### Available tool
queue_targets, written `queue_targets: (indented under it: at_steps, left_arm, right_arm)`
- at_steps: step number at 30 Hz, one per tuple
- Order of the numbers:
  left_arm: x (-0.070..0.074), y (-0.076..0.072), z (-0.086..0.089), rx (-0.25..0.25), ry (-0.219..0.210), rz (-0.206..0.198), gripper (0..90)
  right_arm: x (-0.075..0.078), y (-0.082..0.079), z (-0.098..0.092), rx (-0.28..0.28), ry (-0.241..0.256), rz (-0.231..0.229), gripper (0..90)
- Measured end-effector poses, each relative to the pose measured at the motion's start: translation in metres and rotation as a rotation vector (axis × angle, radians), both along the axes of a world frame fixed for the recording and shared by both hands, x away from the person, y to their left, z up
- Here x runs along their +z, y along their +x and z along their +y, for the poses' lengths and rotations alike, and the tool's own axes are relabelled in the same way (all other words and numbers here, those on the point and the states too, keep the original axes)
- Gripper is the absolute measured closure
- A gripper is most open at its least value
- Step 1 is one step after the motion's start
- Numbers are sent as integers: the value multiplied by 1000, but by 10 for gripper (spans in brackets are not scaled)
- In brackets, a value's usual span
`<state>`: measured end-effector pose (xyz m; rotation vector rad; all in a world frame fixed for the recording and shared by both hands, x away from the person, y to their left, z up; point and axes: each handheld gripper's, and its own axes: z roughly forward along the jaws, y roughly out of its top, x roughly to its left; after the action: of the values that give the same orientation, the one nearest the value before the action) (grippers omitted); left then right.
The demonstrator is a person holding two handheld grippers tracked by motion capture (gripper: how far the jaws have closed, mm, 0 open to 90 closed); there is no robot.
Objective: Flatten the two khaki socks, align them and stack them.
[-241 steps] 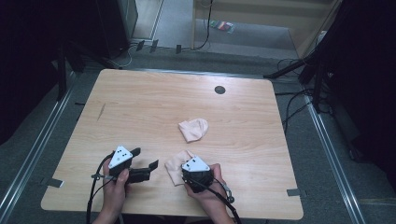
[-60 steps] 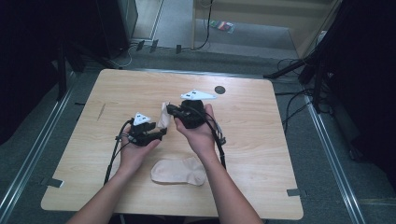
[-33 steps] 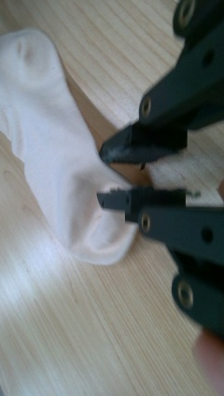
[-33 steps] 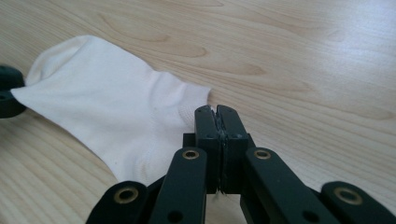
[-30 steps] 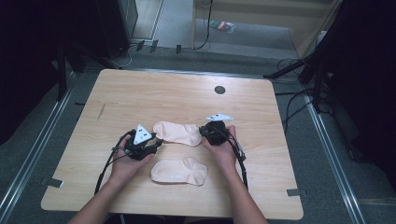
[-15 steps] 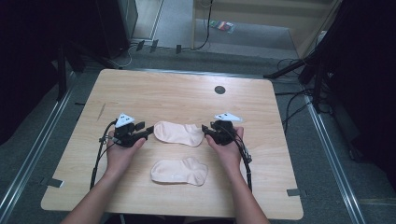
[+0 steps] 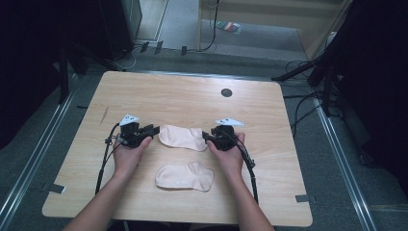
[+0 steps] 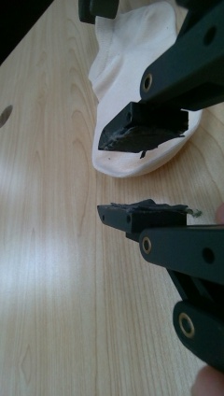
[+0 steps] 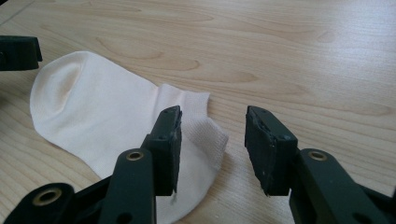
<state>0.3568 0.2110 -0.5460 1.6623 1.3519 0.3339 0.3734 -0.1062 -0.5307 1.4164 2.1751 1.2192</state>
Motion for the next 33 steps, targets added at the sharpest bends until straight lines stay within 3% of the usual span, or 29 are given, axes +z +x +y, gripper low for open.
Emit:
queue_targets:
  at_steps: [4, 9, 13, 16, 25, 33]
  left_arm:
    - [2, 3, -8, -19, 48, 17, 658]
    - [1, 7, -12, -2, 74, 58, 736]
    - [0, 6, -12, -15, 101, 88, 892]
    - [1, 4, -13, -43, 128, 79, 900]
    - [14, -5, -11, -50, 143, 29, 900]
    - [25, -16, -5, -50, 121, -11, 900]
  right_arm:
    - [-2, 0, 3, -4, -6, 8, 570]
    - [-3, 1, 5, -12, -11, 24, 615]
    - [-5, 2, 5, -6, 0, 58, 772]
    - [-5, 0, 6, 2, -27, 59, 874]
    - [2, -3, -2, -11, -10, 29, 886]
    - [15, -10, -11, -6, 21, 0, 887]
